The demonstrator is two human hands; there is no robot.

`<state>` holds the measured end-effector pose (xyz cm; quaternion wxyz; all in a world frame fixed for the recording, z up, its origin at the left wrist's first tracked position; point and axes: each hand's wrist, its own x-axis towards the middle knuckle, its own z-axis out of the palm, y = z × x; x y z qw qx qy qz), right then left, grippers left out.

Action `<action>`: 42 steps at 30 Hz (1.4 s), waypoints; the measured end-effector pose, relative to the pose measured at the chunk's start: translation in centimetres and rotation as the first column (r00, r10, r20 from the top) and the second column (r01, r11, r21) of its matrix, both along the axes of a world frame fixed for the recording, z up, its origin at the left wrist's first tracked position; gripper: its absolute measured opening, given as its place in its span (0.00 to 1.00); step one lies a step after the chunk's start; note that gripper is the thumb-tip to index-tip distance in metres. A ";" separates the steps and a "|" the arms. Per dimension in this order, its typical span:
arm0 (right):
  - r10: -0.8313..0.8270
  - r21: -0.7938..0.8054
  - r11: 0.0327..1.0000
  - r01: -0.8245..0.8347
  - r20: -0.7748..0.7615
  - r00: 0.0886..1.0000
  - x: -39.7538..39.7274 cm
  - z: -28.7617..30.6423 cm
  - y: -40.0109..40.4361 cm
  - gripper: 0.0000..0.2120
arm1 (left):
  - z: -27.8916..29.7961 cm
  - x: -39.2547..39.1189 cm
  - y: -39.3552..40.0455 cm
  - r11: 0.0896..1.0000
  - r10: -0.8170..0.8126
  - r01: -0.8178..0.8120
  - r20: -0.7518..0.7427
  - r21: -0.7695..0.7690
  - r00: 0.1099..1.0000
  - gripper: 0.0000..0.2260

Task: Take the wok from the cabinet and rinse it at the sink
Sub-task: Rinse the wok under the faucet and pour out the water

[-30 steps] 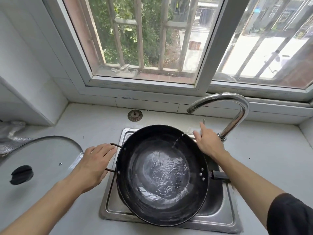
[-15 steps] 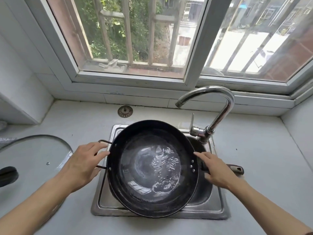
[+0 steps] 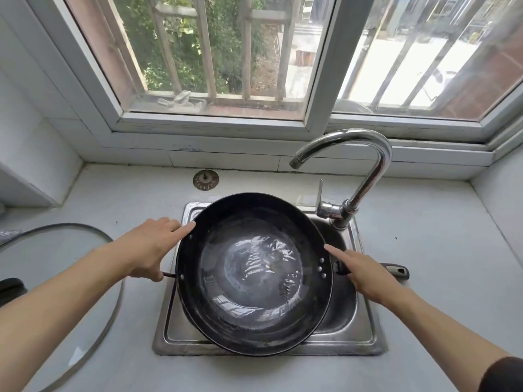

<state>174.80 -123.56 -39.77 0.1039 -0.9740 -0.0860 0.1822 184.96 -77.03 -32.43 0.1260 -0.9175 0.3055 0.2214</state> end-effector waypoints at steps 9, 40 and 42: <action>0.032 0.044 0.998 -0.040 0.174 0.984 0.7 1.5 0.2 0.44 | -0.6 -0.5 2.2 0.992 -0.022 0.057 0.283 -0.113 0.959 0.56; -0.079 0.090 0.996 0.022 0.702 0.708 -5.5 3.3 3.3 0.43 | -3.6 -4.4 4.6 0.873 0.197 0.242 0.760 -0.424 0.620 0.39; -0.083 0.092 0.995 0.023 0.732 0.676 -5.5 4.5 3.1 0.43 | -2.2 -4.3 4.5 0.871 0.211 0.246 0.776 -0.426 0.595 0.40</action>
